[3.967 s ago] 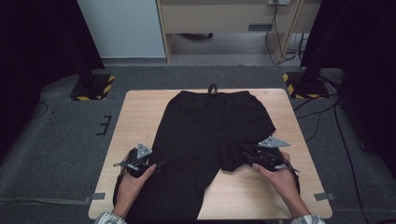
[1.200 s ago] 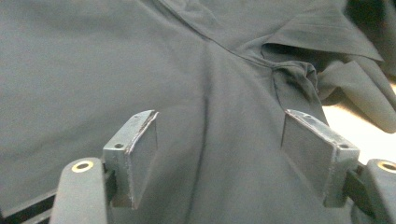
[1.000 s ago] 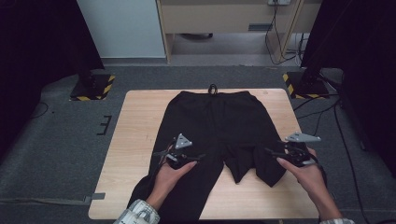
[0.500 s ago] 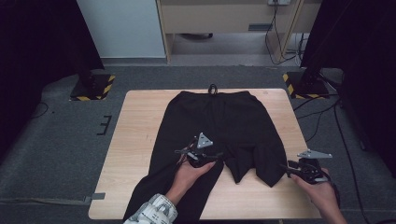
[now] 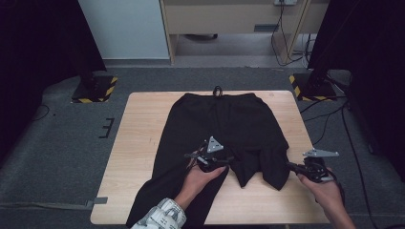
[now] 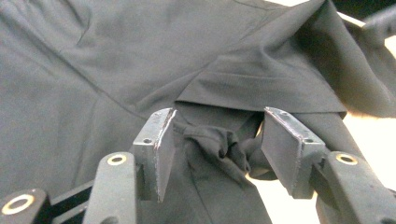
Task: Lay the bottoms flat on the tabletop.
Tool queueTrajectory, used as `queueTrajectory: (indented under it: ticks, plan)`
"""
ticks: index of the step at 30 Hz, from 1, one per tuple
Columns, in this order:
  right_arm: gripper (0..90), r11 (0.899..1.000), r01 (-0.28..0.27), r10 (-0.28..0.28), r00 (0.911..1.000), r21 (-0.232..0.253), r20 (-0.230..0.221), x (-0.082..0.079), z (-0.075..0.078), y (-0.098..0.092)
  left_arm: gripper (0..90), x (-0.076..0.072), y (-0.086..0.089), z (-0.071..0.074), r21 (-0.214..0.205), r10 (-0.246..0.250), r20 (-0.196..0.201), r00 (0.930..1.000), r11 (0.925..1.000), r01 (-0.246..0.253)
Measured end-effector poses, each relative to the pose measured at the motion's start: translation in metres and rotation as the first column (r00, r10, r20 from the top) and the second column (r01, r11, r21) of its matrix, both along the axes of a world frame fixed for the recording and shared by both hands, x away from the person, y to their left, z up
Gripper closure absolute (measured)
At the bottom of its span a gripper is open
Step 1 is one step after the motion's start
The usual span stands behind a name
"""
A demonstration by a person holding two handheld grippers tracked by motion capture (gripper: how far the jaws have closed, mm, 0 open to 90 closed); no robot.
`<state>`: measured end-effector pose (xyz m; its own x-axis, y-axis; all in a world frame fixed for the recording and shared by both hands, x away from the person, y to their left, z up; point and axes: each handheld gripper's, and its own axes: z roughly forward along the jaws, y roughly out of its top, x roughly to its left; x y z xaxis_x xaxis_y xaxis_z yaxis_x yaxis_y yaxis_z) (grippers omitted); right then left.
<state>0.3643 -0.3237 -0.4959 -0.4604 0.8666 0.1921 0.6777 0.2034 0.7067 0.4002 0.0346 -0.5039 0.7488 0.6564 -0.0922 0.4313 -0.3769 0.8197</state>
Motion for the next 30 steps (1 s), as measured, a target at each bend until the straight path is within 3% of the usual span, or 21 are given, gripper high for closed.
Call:
queueTrajectory:
  ticks: [2, 3, 6, 11, 13, 15, 17, 23, 25, 27, 30]
  plan:
    - [90.0, 1.0, -0.001, 0.001, 0.9997, 0.021, 0.026, 0.009, 0.01, 0.002, 43.5, 0.0, -0.003, 0.0, 0.001, -0.003, 0.011, 0.9999, 1.0, 0.003]
    - [90.0, 0.998, 0.009, -0.012, 0.9985, 0.06, 0.054, 0.023, 0.024, 0.002, 43.3, 0.0, -0.005, -0.001, -0.003, -0.007, 0.008, 0.9999, 1.0, 0.007]
    - [90.0, 0.996, 0.03, -0.035, 0.9975, 0.085, 0.061, 0.036, 0.034, 0.002, 41.7, 0.0, -0.009, -0.002, -0.001, -0.02, 0.006, 0.9998, 0.9998, 0.02]
    - [90.0, 0.997, 0.039, -0.044, 0.9962, 0.06, 0.076, 0.063, 0.053, 0.013, 37.7, -0.002, -0.018, -0.005, -0.015, -0.048, 0.008, 0.9988, 0.9988, 0.048]
    - [90.0, 0.998, 0.036, -0.04, 0.9962, 0.048, 0.077, 0.07, 0.057, 0.019, 34.3, -0.002, -0.024, -0.008, 0.0, -0.066, 0.007, 0.9978, 0.9978, 0.066]
    - [90.0, 0.999, 0.032, -0.035, 0.996, 0.038, 0.082, 0.073, 0.058, 0.022, 27.6, -0.001, -0.029, -0.011, 0.019, -0.083, -0.007, 0.9965, 0.9964, 0.083]
    - [90.0, 0.999, 0.03, -0.033, 0.9961, 0.038, 0.082, 0.073, 0.058, 0.024, 24.2, -0.001, -0.034, -0.014, 0.036, -0.09, 0.008, 0.9959, 0.9953, 0.089]
    - [90.0, 0.998, 0.032, -0.035, 0.9966, 0.048, 0.074, 0.072, 0.054, 0.025, 20.9, 0.004, -0.05, -0.013, -0.02, -0.092, -0.011, 0.9957, 0.9956, 0.091]
    - [90.0, 0.999, 0.026, -0.03, 0.9967, 0.048, 0.075, 0.071, 0.052, 0.025, 23.6, 0.005, -0.054, -0.013, -0.021, -0.084, -0.003, 0.9964, 0.9962, 0.084]
    - [90.0, 0.999, 0.022, -0.026, 0.9968, 0.048, 0.075, 0.071, 0.051, 0.025, 28.5, 0.008, -0.06, -0.014, -0.005, -0.082, -0.031, 0.9962, 0.9967, 0.082]
    - [90.0, 0.999, 0.022, -0.025, 0.9965, 0.05, 0.079, 0.07, 0.05, 0.026, 47.5, 0.011, -0.063, -0.015, 0.002, -0.064, -0.05, 0.9966, 0.9979, 0.065]
